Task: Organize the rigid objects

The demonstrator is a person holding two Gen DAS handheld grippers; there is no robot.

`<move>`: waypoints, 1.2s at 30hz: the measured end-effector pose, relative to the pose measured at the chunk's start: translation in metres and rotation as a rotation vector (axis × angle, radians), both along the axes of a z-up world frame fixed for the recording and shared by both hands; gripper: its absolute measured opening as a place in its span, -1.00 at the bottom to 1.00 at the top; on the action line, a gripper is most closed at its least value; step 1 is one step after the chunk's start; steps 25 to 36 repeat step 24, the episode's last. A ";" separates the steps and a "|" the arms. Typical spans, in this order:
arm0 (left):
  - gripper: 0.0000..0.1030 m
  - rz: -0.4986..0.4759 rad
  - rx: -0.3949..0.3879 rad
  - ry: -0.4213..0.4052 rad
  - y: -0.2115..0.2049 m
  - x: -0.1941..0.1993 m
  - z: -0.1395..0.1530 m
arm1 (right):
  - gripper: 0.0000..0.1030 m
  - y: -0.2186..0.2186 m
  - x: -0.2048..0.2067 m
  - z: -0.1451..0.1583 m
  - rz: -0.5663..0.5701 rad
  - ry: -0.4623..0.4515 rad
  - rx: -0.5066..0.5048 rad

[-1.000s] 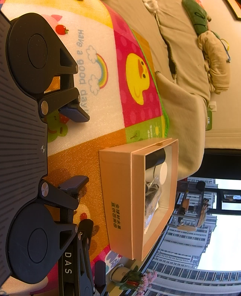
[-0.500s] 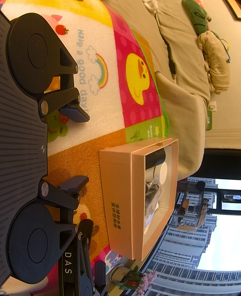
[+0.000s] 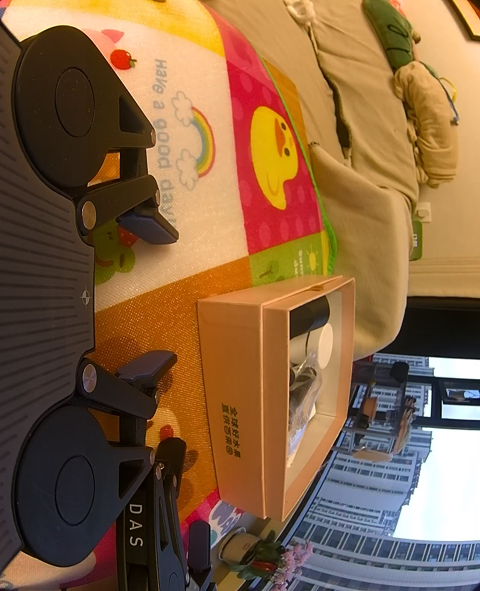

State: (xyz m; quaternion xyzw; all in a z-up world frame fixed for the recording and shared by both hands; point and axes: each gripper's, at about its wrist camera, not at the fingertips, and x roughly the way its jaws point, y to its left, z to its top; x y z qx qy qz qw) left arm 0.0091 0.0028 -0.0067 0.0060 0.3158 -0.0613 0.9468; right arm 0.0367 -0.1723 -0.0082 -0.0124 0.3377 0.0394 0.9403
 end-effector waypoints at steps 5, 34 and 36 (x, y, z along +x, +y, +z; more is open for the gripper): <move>0.34 0.000 0.000 0.000 0.000 0.000 0.000 | 1.00 0.000 0.000 0.000 0.000 0.000 0.000; 0.34 0.003 0.005 0.001 -0.002 -0.001 0.000 | 1.00 0.000 0.000 0.000 0.000 0.000 0.000; 0.34 0.003 0.005 0.001 -0.002 -0.001 0.000 | 1.00 0.000 0.000 0.000 0.000 0.000 0.000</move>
